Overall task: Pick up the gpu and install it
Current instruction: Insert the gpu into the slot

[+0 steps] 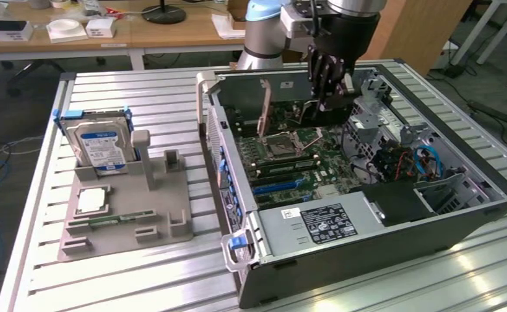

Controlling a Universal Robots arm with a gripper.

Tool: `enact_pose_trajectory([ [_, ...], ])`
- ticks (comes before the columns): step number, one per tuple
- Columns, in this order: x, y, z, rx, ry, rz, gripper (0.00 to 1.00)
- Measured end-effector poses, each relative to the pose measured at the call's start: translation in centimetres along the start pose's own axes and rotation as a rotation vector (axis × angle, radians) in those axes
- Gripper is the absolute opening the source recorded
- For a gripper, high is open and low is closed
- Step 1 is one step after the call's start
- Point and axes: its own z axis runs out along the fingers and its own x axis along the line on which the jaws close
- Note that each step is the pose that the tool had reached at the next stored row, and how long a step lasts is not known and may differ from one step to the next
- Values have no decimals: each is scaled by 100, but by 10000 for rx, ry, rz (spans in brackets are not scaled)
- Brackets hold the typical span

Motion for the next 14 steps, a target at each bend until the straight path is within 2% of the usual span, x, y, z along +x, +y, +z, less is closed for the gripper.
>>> enact_pose_trajectory([
  [2, 1, 0, 14, 29, -5, -42, 27],
  [8, 8, 9, 87, 25, -11, -204, 27],
  [14, 26, 13, 150, -26, -25, -589, 27],
])
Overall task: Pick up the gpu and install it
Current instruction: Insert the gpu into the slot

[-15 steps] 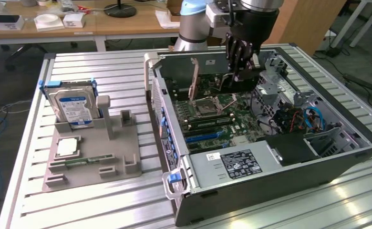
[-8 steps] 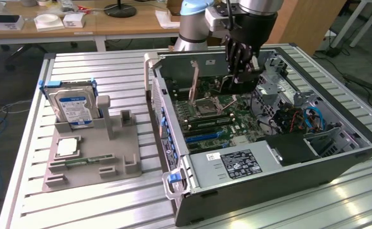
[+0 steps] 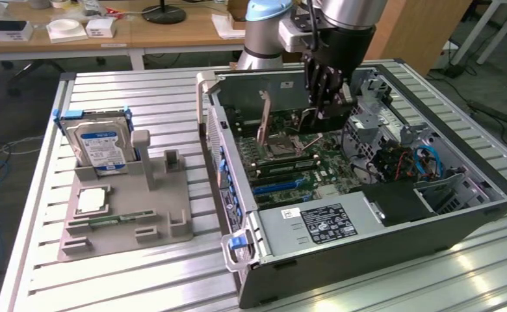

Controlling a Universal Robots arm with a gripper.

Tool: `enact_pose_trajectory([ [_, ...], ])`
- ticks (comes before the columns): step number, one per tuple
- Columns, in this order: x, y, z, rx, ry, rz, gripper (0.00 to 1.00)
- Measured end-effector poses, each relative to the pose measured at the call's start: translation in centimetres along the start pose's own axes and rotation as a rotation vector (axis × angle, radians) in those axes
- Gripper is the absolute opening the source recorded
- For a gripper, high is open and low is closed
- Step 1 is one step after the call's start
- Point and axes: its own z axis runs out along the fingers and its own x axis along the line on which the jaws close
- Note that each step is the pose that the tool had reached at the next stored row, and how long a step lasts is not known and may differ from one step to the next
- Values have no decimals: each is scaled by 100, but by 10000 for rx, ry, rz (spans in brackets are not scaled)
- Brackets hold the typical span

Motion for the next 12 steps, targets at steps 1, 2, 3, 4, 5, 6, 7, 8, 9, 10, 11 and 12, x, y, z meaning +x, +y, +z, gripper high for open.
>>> enact_pose_trajectory([
  [1, 2, 4, 14, -2, 0, -37, 27],
  [2, 3, 7, 27, -2, -1, -43, 27],
  [3, 5, 15, 40, -2, -1, -44, 27],
  [4, 7, 24, 54, -2, -1, -42, 27],
  [5, 10, 35, 69, -2, -1, -34, 27],
  [6, 12, 51, 86, -2, 1, -23, 27],
  [7, 16, 64, 99, -1, 0, -16, 27],
  [8, 21, 73, 110, -1, 0, -15, 27],
  [9, 28, 79, 116, -2, 2, -15, 27],
  [10, 40, 82, 121, -2, 1, -17, 27],
  [11, 55, 84, 125, -2, 0, -17, 27],
  [12, 71, 86, 128, -2, 0, -16, 27],
])
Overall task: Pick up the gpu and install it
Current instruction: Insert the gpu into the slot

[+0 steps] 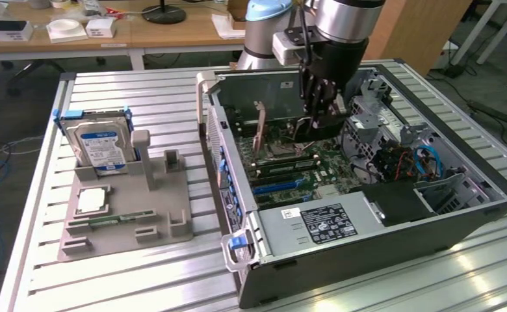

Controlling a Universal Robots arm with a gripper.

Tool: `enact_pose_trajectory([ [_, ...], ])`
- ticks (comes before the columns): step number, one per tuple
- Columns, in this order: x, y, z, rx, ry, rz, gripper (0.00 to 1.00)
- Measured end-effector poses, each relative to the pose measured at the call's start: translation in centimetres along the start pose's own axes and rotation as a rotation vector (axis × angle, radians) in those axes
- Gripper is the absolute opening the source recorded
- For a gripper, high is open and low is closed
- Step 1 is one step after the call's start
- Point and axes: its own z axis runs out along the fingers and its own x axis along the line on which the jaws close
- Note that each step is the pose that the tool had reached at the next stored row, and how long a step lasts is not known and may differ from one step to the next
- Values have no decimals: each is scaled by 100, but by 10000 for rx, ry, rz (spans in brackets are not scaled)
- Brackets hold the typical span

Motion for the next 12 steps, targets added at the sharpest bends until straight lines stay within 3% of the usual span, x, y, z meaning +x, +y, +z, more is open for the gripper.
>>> enact_pose_trajectory([
  [12, 57, 45, 32, 1, -2, 3, 27],
])
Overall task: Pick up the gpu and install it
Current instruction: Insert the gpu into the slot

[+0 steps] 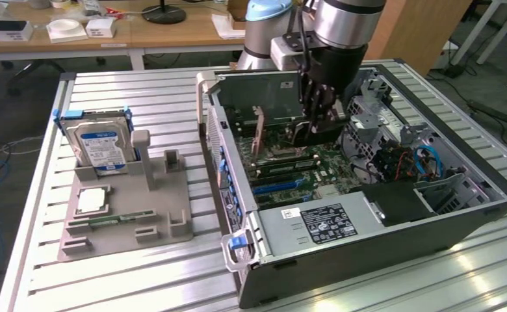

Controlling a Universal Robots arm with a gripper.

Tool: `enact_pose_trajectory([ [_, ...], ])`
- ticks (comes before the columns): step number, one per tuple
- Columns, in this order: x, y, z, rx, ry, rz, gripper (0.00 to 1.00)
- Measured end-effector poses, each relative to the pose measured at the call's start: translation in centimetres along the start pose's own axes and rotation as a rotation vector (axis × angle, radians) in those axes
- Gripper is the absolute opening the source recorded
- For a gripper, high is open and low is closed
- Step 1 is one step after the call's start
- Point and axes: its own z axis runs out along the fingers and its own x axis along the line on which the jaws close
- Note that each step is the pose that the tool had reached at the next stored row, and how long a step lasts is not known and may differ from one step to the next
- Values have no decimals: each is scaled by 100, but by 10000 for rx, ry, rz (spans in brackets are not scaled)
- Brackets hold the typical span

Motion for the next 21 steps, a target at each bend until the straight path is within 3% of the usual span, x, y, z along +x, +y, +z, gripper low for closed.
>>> enact_pose_trajectory([
  [9, 11, 118, 51, -5, 1, -1, 27],
  [21, 128, 138, 155, -6, 7, 0, 27],
])
